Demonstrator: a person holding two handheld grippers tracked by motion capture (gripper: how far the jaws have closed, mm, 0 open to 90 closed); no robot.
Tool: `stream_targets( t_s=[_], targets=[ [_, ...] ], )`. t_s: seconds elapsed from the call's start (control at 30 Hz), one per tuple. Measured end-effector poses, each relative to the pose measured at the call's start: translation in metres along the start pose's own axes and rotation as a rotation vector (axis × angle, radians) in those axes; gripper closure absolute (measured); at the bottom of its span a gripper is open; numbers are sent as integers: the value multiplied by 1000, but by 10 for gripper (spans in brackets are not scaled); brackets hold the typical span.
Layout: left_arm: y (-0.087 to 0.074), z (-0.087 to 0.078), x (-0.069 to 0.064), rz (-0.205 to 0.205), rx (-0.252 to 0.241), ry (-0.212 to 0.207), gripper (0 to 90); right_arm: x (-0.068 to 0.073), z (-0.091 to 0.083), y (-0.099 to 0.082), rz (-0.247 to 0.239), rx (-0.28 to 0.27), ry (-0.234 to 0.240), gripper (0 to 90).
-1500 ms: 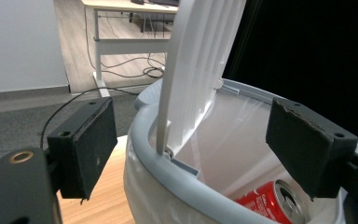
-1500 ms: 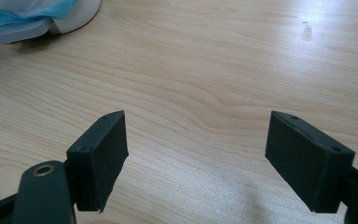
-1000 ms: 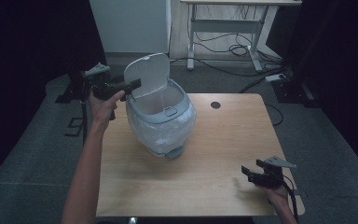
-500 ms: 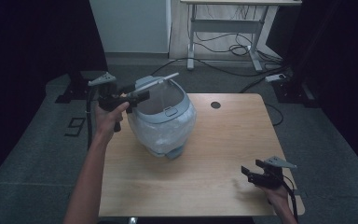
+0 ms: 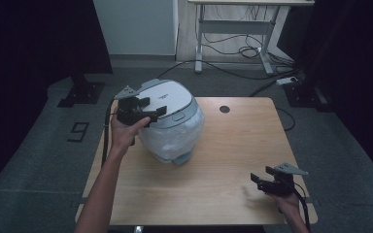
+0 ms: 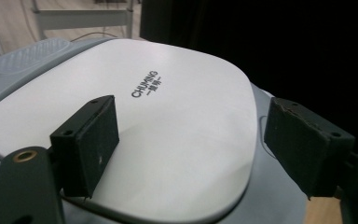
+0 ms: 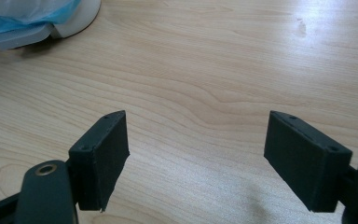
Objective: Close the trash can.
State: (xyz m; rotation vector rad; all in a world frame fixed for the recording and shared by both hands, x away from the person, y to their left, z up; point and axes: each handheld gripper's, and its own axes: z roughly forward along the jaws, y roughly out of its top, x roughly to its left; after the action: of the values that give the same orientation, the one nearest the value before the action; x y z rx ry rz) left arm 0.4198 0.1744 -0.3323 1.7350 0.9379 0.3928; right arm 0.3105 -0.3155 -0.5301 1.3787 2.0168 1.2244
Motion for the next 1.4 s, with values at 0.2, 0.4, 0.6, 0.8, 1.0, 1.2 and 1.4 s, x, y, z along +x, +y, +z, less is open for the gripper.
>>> stream_targets(
  t_s=[0.2, 0.4, 0.6, 0.8, 1.0, 1.2, 1.4],
  targets=[
    [2, 12, -9, 36, 9, 98, 199, 0, 1, -1, 1, 6, 0, 210],
    [4, 21, -17, 93, 34, 172, 198, 0, 1, -1, 1, 6, 0, 210],
    [6, 26, -20, 83, 36, 196, 200, 1, 3, -1, -2, 12, 2, 211],
    [7, 26, -22, 83, 47, 202, 221, 3, 4, -2, -11, 21, 4, 211],
    [8, 27, -26, 83, 54, 210, 228, 4, 5, -2, -15, 25, 3, 211],
    [10, 29, -31, 87, 72, 215, 229, 5, 6, -2, -15, 31, 3, 208],
    [6, 31, -33, 110, 67, 250, 284, 3, 3, -1, -6, 19, -1, 208]
  ],
)
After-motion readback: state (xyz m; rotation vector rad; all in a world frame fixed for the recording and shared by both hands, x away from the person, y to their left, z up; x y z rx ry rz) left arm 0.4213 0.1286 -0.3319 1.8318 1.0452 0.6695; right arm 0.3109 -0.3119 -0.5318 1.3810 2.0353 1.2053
